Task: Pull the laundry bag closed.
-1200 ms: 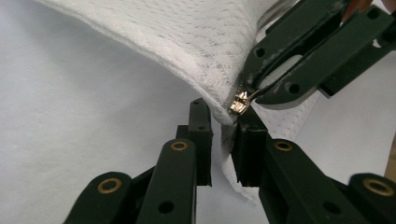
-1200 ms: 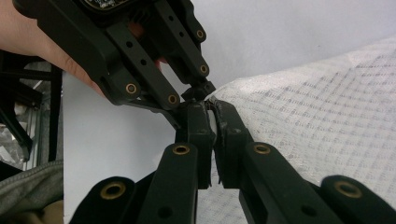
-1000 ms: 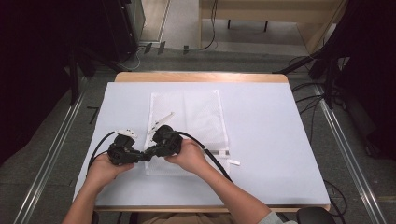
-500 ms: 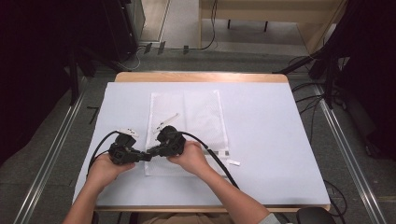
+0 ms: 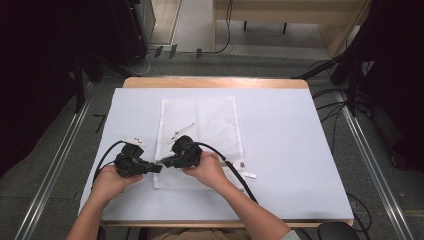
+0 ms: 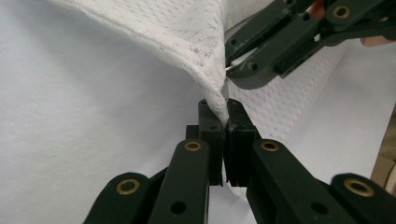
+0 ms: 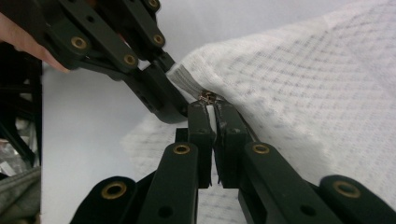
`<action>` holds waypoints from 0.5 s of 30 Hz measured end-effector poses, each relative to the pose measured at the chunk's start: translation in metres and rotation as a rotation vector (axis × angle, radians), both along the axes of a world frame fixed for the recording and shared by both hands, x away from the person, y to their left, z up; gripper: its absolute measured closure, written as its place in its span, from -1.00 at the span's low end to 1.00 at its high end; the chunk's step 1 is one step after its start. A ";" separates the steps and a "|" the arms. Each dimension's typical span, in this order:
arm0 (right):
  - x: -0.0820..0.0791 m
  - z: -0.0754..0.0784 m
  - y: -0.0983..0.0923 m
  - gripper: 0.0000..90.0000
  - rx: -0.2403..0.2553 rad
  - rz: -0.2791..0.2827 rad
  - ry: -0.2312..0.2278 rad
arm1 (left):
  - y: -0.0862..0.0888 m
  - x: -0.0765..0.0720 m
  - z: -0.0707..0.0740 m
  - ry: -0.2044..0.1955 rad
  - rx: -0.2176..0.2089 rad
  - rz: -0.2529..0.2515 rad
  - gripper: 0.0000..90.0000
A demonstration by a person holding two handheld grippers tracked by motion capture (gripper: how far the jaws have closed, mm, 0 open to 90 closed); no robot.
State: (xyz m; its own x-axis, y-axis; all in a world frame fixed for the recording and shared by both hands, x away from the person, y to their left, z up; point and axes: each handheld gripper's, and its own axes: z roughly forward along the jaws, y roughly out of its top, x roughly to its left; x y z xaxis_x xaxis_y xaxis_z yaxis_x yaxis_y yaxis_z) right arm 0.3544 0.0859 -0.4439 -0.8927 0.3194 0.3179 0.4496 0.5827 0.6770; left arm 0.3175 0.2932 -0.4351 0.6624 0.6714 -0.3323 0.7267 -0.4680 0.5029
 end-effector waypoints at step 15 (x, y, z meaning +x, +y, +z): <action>0.002 -0.005 -0.012 0.96 -0.016 -0.017 -0.005 | 0.004 -0.002 0.002 -0.002 -0.025 0.011 0.96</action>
State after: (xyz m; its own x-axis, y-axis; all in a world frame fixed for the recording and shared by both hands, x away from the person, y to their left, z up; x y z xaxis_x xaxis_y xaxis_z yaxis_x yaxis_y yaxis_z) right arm 0.3566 0.0741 -0.4488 -0.8886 0.3400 0.3080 0.4563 0.5857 0.6699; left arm 0.3155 0.2969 -0.4331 0.6558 0.6702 -0.3476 0.7307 -0.4476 0.5155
